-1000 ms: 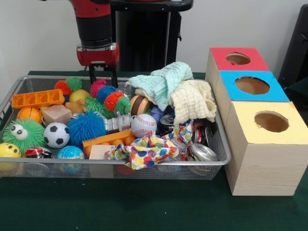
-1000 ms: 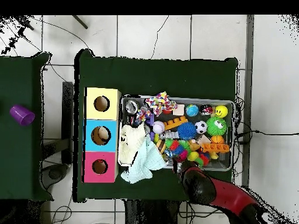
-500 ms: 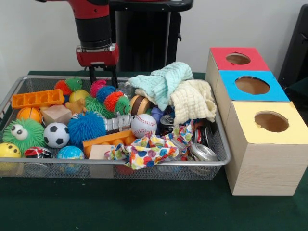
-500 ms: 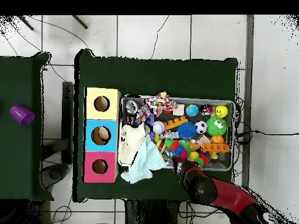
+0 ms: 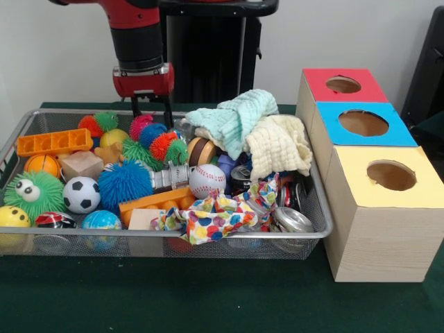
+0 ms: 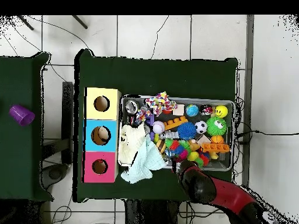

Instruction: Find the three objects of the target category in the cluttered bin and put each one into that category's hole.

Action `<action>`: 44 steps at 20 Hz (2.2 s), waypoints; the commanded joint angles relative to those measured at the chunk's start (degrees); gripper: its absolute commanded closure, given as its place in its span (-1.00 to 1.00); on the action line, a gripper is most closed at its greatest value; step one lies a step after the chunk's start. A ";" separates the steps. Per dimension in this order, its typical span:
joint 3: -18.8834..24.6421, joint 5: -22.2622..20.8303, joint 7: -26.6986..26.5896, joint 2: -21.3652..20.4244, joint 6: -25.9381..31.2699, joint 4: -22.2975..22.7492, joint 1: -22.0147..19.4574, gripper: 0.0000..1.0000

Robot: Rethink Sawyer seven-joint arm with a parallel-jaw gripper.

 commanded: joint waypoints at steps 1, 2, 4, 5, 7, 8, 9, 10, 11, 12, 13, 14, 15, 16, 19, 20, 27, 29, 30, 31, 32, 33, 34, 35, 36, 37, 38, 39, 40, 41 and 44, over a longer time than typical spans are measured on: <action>4.10 -0.97 2.87 -0.19 6.22 -3.77 1.17 -1.00; 3.78 -0.92 3.09 -0.49 6.13 -3.70 1.66 -1.00; 3.32 -0.71 3.48 -1.20 6.19 -3.47 2.49 -1.00; 3.32 -0.65 3.48 -1.40 6.32 -3.42 2.57 -1.00; 3.41 -0.37 3.39 -1.76 6.92 -3.39 2.62 -1.00; 3.52 -0.21 3.28 -2.00 7.32 -3.39 2.68 -1.00; 3.57 -0.02 3.29 -2.17 7.62 -3.36 2.66 -1.00; 3.58 0.17 3.30 -2.49 7.98 -3.37 2.74 -1.00; 3.60 0.30 3.28 -2.85 8.31 -3.34 2.80 -1.00; 3.52 0.52 3.39 -3.43 8.74 -3.22 3.03 -1.00; 3.24 0.67 3.36 -4.42 9.36 -3.23 3.47 -1.00; 3.15 0.62 3.27 -4.91 9.70 -3.19 3.59 -1.00; 3.11 1.03 3.16 -5.82 10.90 -3.25 3.90 -1.00; 3.01 1.24 3.13 -6.39 11.67 -3.40 4.18 -1.00; 3.07 2.11 3.17 -8.44 14.35 -3.64 4.89 -1.00; 3.26 2.36 3.04 -8.86 15.34 -3.75 4.93 -1.00; 4.04 2.12 3.60 -8.96 15.98 -3.82 4.46 -1.00; 4.18 2.08 3.66 -9.25 16.17 -3.70 4.37 -1.00; 4.25 2.00 3.62 -9.30 16.17 -3.62 4.29 -1.00; 4.26 1.98 3.62 -9.29 16.19 -3.61 4.26 -1.00; 4.38 1.95 3.47 -8.99 16.25 -3.82 4.13 -1.00; 4.48 1.97 3.53 -8.66 16.02 -3.83 3.96 -1.00; 4.50 1.93 3.62 -8.62 15.78 -3.76 3.97 -1.00; 4.46 1.92 3.74 -8.62 15.61 -3.69 4.03 -1.00; 4.43 1.98 3.85 -8.71 15.59 -3.69 4.11 -1.00; 4.49 2.02 3.80 -8.74 15.69 -3.72 4.09 -1.00; 4.61 2.07 3.74 -8.66 15.73 -3.73 3.96 -1.00; 4.74 2.11 3.66 -8.57 15.77 -3.75 3.84 -1.00; 4.75 2.10 3.59 -8.52 15.87 -3.81 3.82 -1.00; 4.74 2.13 3.59 -8.57 15.95 -3.84 3.85 -1.00; 4.79 2.18 3.55 -8.43 16.05 -3.96 3.86 -1.00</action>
